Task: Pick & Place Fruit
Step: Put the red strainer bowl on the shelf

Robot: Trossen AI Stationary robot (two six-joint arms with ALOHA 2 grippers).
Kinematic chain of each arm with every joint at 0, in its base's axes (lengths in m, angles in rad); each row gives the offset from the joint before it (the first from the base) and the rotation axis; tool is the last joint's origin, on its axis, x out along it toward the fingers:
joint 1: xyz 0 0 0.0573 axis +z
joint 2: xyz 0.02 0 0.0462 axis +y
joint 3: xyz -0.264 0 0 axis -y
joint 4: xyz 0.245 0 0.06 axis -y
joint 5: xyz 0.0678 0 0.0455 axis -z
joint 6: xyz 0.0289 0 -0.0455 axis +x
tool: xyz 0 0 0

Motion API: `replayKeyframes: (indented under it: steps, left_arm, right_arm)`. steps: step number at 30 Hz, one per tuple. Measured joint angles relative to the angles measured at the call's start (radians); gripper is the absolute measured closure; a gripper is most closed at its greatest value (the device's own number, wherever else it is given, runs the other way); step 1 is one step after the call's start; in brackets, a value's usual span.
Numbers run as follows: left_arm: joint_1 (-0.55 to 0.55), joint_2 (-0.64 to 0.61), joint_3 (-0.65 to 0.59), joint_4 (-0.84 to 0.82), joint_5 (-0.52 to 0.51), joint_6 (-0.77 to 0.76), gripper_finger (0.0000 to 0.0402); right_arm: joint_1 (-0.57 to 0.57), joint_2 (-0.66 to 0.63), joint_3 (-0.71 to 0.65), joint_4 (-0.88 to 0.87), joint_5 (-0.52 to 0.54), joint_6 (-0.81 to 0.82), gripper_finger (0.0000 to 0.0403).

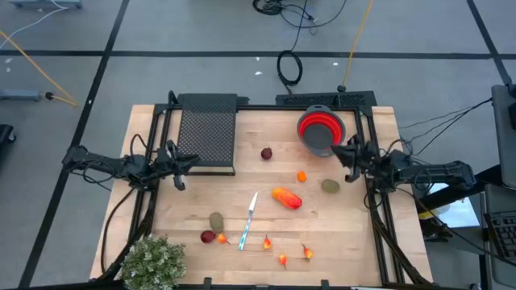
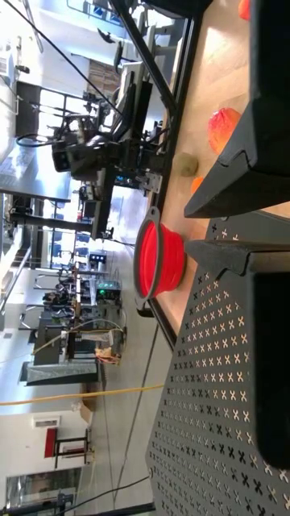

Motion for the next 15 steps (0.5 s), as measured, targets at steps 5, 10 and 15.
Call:
replayKeyframes:
  steps: [5,10,15]
  left_arm:
    - [0.000,0.000,0.000,0.000,0.000,0.000,0.0350]
    - [0.000,0.000,0.000,0.000,0.000,0.000,0.0350]
    - [0.000,0.000,0.000,0.002,-0.001,0.000,0.0350]
  right_arm:
    - [0.000,0.005,0.083,-0.066,0.058,0.053,0.0399]
    - [-0.001,0.053,0.297,-0.328,0.204,0.082,0.0402]
    - [-0.001,0.163,0.493,-0.566,0.331,0.053,0.0402]
